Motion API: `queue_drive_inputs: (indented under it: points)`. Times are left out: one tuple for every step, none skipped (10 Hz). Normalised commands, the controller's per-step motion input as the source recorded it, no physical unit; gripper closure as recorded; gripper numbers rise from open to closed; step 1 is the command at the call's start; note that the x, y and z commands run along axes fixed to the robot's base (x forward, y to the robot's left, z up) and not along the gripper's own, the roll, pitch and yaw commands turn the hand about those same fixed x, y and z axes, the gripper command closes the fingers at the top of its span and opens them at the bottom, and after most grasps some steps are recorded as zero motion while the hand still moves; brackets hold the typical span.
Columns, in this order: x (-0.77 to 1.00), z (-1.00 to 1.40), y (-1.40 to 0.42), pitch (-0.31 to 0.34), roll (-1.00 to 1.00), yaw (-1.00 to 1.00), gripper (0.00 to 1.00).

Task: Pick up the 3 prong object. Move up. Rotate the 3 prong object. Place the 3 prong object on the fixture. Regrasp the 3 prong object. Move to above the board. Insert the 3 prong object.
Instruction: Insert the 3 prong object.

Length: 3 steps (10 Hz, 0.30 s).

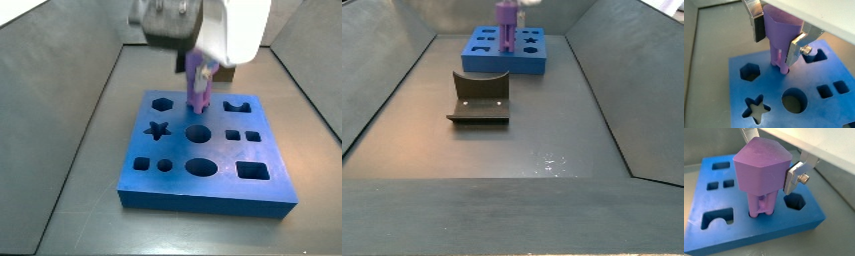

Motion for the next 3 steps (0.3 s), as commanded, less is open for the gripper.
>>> queue_drive_inputs:
  points:
    - [0.40,-0.30,0.00,0.000,-0.04,-0.06,1.00]
    - [0.19,-0.14,0.09,0.000,-0.08,-0.13,1.00]
    - [0.00,0.00,0.00,0.000,0.00,0.00,1.00]
